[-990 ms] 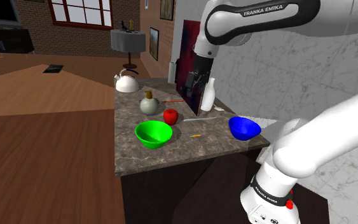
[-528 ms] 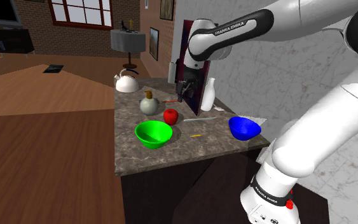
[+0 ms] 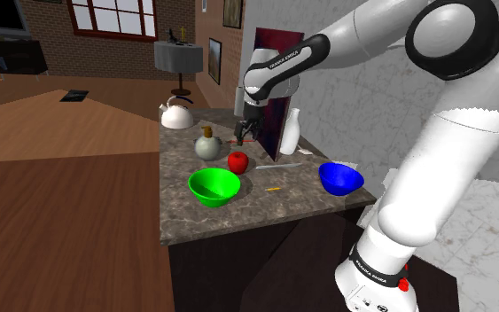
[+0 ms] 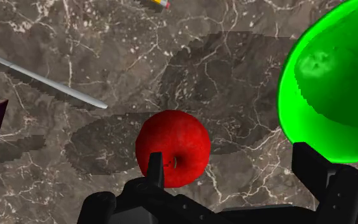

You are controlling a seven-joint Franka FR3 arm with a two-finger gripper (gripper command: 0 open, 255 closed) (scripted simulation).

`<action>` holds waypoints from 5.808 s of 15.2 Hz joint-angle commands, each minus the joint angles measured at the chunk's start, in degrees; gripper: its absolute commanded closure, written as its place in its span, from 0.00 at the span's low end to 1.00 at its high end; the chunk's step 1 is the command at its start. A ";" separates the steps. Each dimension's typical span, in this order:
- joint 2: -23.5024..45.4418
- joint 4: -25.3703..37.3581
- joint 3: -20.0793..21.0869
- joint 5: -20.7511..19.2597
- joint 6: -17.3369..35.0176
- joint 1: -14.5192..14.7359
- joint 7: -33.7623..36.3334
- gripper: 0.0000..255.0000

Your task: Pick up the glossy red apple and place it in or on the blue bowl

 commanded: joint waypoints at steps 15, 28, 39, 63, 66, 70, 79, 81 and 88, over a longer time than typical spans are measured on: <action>17.03 8.31 -0.76 1.48 9.82 -1.61 -1.90 0.00; 17.02 8.30 -0.76 1.48 9.82 -1.61 -1.90 1.00; 13.36 10.03 -1.04 0.72 4.46 -1.41 -1.36 1.00; 6.30 20.05 -1.31 -0.63 -12.55 -1.19 -0.37 1.00; 2.67 16.43 -2.05 -0.91 -12.55 -2.00 -1.85 1.00; -4.09 9.58 -3.75 -1.69 -12.43 -3.69 -4.95 1.00; -17.86 -1.70 -8.63 -4.84 -14.67 -8.12 -12.53 1.00; -20.61 -3.46 -9.88 -5.78 -15.56 -9.25 -14.36 1.00; -28.97 -7.48 -14.73 -9.52 -19.46 -13.62 -21.36 1.00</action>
